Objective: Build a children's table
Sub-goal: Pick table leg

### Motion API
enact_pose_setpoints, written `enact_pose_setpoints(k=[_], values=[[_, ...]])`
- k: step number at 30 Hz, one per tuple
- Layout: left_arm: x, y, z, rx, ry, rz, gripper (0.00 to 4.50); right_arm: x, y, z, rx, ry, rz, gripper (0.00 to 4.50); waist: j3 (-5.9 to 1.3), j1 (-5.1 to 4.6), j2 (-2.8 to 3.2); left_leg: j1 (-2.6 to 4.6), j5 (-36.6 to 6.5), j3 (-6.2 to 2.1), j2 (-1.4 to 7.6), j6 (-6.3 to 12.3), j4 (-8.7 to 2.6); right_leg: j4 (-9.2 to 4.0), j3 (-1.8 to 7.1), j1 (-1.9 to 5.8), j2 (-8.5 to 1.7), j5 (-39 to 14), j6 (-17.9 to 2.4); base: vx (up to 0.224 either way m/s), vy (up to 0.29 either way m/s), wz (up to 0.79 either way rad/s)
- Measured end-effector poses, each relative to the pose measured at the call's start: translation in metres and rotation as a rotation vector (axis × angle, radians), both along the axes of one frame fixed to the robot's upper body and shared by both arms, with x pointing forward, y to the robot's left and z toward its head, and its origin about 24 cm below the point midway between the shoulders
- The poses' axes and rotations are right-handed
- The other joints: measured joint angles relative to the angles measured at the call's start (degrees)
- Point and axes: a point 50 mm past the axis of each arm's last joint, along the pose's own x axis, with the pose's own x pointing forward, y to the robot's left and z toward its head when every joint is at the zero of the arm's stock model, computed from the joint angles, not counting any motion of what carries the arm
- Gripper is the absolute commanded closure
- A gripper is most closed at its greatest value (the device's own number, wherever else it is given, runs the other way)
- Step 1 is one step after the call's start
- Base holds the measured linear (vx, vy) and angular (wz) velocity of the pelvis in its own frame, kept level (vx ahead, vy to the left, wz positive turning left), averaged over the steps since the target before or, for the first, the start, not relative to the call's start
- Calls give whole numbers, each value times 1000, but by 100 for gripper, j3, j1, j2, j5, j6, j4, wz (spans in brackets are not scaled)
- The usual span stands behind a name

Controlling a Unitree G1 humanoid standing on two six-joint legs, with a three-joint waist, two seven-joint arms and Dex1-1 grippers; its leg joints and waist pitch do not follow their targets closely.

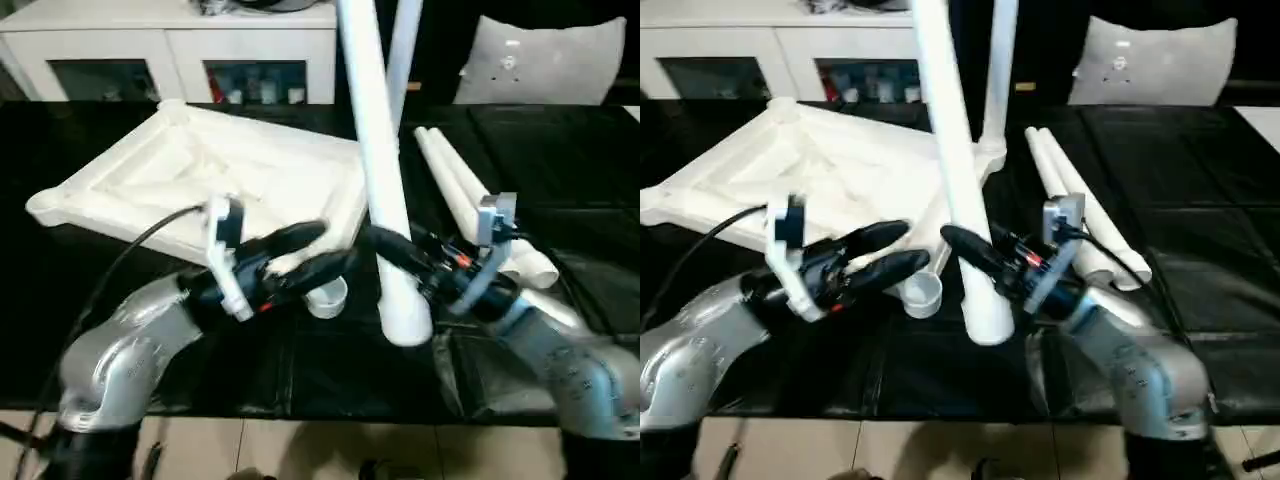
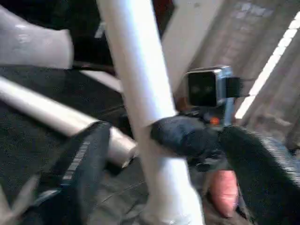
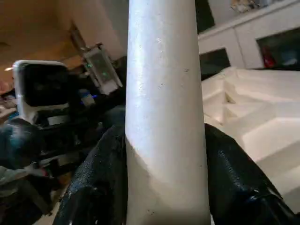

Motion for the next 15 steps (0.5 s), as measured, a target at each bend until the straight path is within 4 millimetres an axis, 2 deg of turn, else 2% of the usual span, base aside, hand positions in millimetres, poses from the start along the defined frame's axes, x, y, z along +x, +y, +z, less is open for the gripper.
enact_pose_setpoints(k=[2,6,15], values=[[1,1,-1,0,7,-7,2,0,0,0,14,1,16,266,2,-26,-4,-1,4,-2,2,-5,-1,0,-18,3,-5,0,1,0,0,0],[1,2,-2,-4,25,-17,0,2,-1,-1,35,11,33,266,8,-3,-13,-5,23,-22,7,-18,-1,-5,-69,4,-22,-8,14,0,0,0],[7,-5,4,-73,41,58,0,3,6,3,46,-12,86,266,32,12,-74,-17,35,-32,13,-23,-1,-6,-90,6,-25,-6,11,0,0,0]])
